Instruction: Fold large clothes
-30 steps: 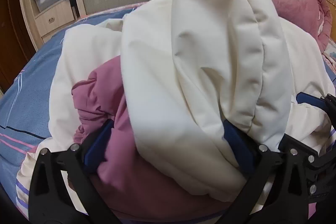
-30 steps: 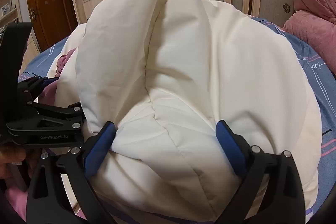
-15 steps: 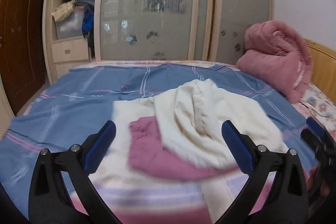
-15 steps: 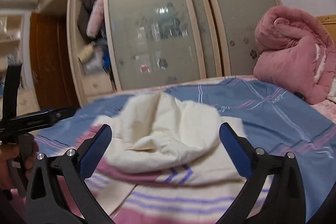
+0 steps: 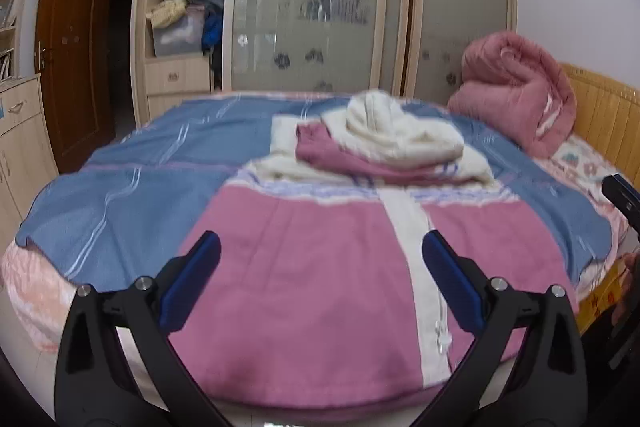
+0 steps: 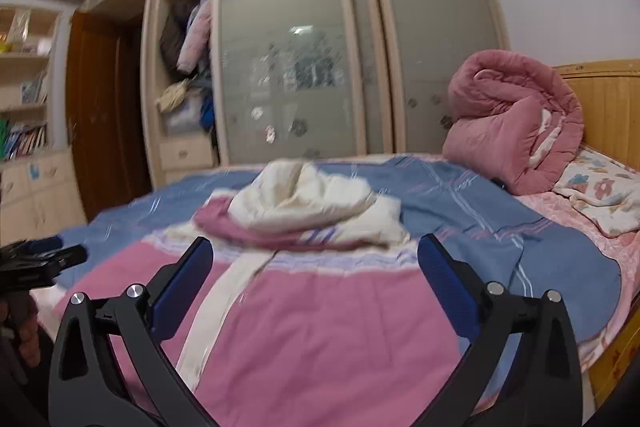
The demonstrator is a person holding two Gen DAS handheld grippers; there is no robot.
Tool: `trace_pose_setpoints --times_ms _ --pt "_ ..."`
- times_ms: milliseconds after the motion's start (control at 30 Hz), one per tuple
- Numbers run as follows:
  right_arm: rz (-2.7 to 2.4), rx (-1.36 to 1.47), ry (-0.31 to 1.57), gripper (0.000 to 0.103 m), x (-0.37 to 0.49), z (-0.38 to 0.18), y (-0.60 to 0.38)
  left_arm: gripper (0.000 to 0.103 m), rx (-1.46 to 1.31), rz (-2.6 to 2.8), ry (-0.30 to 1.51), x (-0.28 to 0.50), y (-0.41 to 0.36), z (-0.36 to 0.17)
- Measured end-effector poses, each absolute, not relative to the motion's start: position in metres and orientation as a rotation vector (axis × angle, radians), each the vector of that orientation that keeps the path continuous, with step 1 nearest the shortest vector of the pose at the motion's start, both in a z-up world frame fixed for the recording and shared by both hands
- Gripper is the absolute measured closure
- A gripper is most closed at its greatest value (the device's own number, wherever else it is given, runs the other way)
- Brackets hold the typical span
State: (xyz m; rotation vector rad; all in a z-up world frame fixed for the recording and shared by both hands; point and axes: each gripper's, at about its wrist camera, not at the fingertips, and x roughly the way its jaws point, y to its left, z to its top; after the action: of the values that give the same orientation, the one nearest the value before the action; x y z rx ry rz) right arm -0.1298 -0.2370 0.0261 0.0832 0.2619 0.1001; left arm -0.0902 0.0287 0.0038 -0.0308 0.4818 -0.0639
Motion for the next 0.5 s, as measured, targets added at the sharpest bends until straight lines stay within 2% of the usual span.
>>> trace_pose_setpoints --times_ms 133,500 --pt "0.125 0.061 0.351 0.001 -0.132 0.010 -0.226 0.002 -0.004 -0.030 0.508 -0.095 0.034 -0.006" --pt "0.108 0.121 0.371 0.001 -0.132 0.008 -0.233 0.002 -0.008 -0.006 0.517 -0.095 0.046 -0.008"
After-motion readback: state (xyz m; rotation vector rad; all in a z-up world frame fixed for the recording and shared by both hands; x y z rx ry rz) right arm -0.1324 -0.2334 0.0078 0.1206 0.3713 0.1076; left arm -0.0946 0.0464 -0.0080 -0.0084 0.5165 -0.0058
